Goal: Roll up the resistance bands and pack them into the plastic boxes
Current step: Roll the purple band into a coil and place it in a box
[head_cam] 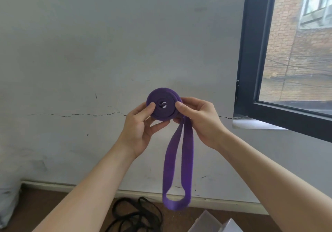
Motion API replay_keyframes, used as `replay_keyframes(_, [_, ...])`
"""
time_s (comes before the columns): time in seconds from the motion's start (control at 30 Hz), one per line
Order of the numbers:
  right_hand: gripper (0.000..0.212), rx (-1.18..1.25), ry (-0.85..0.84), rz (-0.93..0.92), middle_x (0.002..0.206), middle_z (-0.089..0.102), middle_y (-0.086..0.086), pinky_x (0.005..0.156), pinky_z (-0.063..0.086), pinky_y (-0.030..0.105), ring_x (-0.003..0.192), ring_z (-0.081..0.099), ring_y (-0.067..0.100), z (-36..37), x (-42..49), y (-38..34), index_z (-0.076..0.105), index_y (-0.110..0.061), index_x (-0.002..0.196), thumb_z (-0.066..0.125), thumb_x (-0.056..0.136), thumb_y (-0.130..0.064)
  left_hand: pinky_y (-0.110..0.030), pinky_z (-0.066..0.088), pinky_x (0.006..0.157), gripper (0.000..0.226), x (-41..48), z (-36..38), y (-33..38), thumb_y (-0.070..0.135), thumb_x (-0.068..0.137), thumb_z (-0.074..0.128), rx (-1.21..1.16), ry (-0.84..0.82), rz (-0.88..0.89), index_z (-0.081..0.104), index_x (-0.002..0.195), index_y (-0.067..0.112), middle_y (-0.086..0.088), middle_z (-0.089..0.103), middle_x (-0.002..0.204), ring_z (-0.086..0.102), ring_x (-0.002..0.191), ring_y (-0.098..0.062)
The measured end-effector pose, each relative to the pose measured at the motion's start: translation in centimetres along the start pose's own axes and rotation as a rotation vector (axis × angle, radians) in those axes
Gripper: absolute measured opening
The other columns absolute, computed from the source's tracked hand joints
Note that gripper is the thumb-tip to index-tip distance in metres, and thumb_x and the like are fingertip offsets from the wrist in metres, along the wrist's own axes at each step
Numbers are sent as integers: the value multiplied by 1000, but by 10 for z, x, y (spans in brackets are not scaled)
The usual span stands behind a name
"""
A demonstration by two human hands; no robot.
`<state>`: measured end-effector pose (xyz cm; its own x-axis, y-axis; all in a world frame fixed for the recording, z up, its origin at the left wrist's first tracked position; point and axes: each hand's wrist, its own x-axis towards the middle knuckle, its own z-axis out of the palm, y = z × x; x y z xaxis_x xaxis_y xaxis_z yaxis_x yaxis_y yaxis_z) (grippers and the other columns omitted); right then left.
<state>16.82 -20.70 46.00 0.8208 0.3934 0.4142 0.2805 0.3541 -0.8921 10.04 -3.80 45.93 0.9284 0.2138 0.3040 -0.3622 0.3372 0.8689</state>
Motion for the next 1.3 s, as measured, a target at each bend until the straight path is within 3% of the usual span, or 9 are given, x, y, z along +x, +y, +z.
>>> replay_keyframes(0.17, [24, -19, -4, -42, 104, 78, 17, 85, 60, 40, 89, 72, 30, -1, -2, -6, 72, -2, 116, 70, 95, -13, -39, 61, 86, 32, -3, 5, -1, 20, 101, 56, 29, -8, -4, 65, 130, 7, -11, 72, 126, 70, 116, -27])
replay_keyframes(0.33, [26, -134, -46, -70, 105, 79, 12, 84, 63, 39, 95, 75, 33, -3, -3, -12, 69, -5, 122, 67, 98, -14, -32, 61, 79, 28, -5, 13, -3, 18, 99, 58, -1, 27, 41, 68, 123, 8, -8, 75, 118, 72, 110, -22])
replay_keyframes(0.43, [19, -239, -81, -44, 98, 79, 14, 84, 63, 45, 86, 74, 36, -5, -3, -19, 72, -9, 115, 68, 98, -16, -31, 61, 77, 27, -7, 14, -4, 21, 99, 60, 38, 45, 52, 70, 122, 11, -5, 76, 116, 71, 111, -20])
replay_keyframes(0.57, [11, -229, -12, -8, 88, 78, 19, 72, 63, 38, 74, 72, 30, -8, -3, -24, 76, -3, 101, 71, 91, -7, -29, 60, 77, 37, -7, 11, -1, 28, 90, 65, 149, 12, 80, 71, 124, 15, -5, 76, 118, 71, 112, -20])
replay_keyframes(0.7, [14, -192, -28, 57, 84, 77, 20, 66, 61, 32, 69, 71, 28, -16, -2, -25, 75, 2, 103, 71, 90, 0, -28, 60, 77, 40, -7, 9, 2, 35, 86, 66, 189, 4, 87, 72, 123, 22, -1, 76, 116, 73, 107, -18])
replay_keyframes(0.93, [19, -227, -170, 121, 87, 75, 22, 69, 59, 32, 67, 68, 27, -28, -1, -23, 77, -1, 107, 70, 90, 1, -38, 61, 76, 45, -4, 3, 11, 30, 86, 69, 353, -42, 110, 66, 131, 25, -3, 79, 109, 75, 102, -22])
replay_keyframes(1.07, [22, -264, -234, 139, 102, 75, 26, 77, 61, 39, 77, 69, 29, -32, 0, -22, 78, -4, 110, 70, 90, 0, -36, 62, 66, 31, -3, 2, 17, 9, 94, 67, 464, -45, 194, 69, 123, 20, -9, 80, 95, 77, 91, -25])
replay_keyframes(1.3, [27, -204, -246, 149, 109, 74, 27, 84, 61, 39, 98, 72, 39, -41, 1, -23, 72, 4, 116, 69, 93, -8, -32, 57, 54, 22, 4, -10, 10, 10, 89, 73, 361, 137, 179, 76, 111, 13, -8, 79, 92, 74, 78, -25])
